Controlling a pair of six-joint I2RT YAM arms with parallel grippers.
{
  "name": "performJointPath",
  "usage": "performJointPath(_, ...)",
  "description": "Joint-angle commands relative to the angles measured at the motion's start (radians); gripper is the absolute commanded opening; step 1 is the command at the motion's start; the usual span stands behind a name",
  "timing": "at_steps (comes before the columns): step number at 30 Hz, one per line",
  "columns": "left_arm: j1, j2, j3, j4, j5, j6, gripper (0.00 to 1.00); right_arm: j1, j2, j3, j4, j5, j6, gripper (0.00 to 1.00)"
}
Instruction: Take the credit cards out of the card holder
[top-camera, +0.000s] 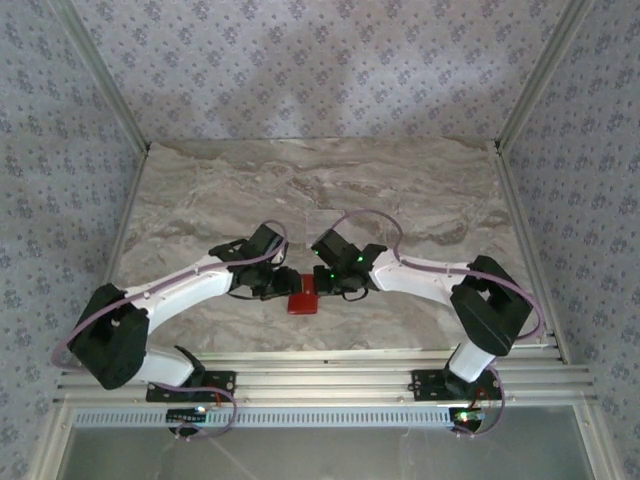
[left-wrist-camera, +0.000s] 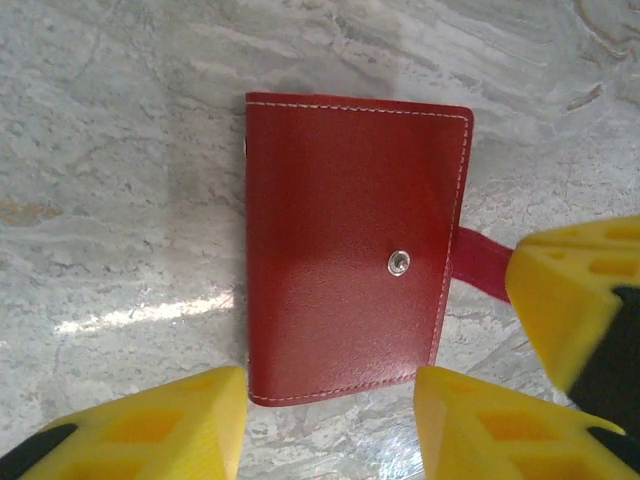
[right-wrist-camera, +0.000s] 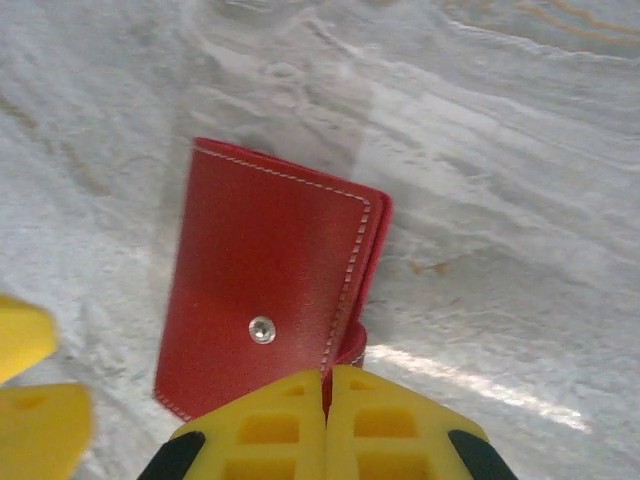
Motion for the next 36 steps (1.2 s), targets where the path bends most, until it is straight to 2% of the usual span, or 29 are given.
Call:
performJointPath(1, -0.011, 0.014, 0.019, 0.036, -0.001, 0.003, 0.52, 0.022, -0.034, -0.018, 0.058, -0.019, 0.064, 0.00)
performJointPath(7, -0.018, 0.001, 0.016, 0.051, 0.013, 0.015, 0.60, 0.043, -0.063, -0.016, 0.090, -0.023, 0.100, 0.00)
performJointPath(17, -0.007, -0.059, -0.011, 0.039, -0.008, 0.048, 0.63, 0.032, -0.143, -0.024, 0.062, 0.035, 0.090, 0.00)
performJointPath(29, 0.023, -0.066, -0.073, 0.179, 0.125, 0.036, 0.69, 0.015, -0.160, -0.012, 0.076, 0.015, 0.085, 0.00)
performJointPath(36, 0.051, -0.052, -0.081, 0.166, 0.129, 0.049, 0.67, 0.009, -0.160, -0.004, 0.069, 0.016, 0.081, 0.00)
